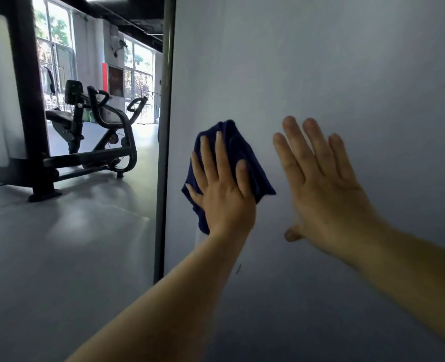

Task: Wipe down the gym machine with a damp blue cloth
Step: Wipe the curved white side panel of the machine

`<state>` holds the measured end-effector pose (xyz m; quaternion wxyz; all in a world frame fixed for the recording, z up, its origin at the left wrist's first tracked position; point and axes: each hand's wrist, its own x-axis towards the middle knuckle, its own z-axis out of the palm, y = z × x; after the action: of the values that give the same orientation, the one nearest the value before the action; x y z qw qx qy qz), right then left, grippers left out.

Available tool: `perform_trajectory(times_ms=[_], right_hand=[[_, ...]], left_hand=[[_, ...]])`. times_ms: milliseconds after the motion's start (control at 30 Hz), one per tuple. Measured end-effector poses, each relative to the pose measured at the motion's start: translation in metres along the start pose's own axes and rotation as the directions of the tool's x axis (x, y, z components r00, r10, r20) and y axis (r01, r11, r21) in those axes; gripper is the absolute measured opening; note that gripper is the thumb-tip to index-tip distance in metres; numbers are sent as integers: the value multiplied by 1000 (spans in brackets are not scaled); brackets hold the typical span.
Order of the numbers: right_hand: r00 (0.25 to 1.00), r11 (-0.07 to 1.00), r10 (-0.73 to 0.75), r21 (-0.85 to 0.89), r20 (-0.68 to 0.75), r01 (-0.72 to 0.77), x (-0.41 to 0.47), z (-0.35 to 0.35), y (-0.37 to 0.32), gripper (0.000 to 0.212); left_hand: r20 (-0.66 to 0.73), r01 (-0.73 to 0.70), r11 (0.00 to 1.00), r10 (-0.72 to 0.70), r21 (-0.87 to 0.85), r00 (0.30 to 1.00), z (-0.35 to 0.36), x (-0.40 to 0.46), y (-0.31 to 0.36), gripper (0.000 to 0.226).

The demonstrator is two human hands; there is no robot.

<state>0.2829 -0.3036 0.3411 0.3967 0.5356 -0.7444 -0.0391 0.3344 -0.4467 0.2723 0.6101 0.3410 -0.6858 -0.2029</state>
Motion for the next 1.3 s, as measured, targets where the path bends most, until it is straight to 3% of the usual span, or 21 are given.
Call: perform_trajectory(times_ms=[67,167,233,333,433,600,667,767,867,933,1067,1167,1300], right_hand=[[1000,1000,9,-7,11,-8,-1,0,-2,166],[1000,1000,13,10,-12,-13,-2,2,-2,166],[1000,1000,16,23,-18,-16,-1,4,-1,167],[1000,1000,3,29,-28,-2,1,5,-1,168],[1000,1000,-3,8,-24,3,-1,3,-2,166],[998,1000,-21,14,-67,22,-3,5,-3,164],[997,999,-24,27,-69,26,-2,7,-2,166],[998,999,-18,46,-67,21,0,9,-1,169],[997,998,-26,49,-74,30,0,10,-2,170],[995,998,-28,61,-94,34,0,11,-1,170],[997,998,-25,60,-69,29,2,8,-2,168],[999,999,-19,29,-30,20,1,6,-4,168],[998,999,-19,33,-65,22,0,8,-5,167]], left_hand=[[-35,73,995,-76,-72,997,0,5,11,59],[15,-57,998,57,0,998,1,-31,5,56],[37,-59,998,59,4,998,1,-28,-3,55],[-27,125,984,-129,-128,991,-3,21,5,52],[7,255,945,-259,-207,966,-7,35,13,51],[16,45,994,-43,-98,999,-7,-8,10,55],[-10,167,970,-172,-175,985,-12,31,1,52],[67,450,852,-450,-266,891,-23,83,-7,51],[88,357,919,-346,-166,934,-23,50,4,54],[90,303,933,-291,-193,953,-20,27,3,52],[91,426,869,-417,-253,904,-28,72,-24,51],[134,492,848,-474,-198,870,-26,62,-15,52],[105,330,922,-314,-204,944,-16,22,-12,52]])
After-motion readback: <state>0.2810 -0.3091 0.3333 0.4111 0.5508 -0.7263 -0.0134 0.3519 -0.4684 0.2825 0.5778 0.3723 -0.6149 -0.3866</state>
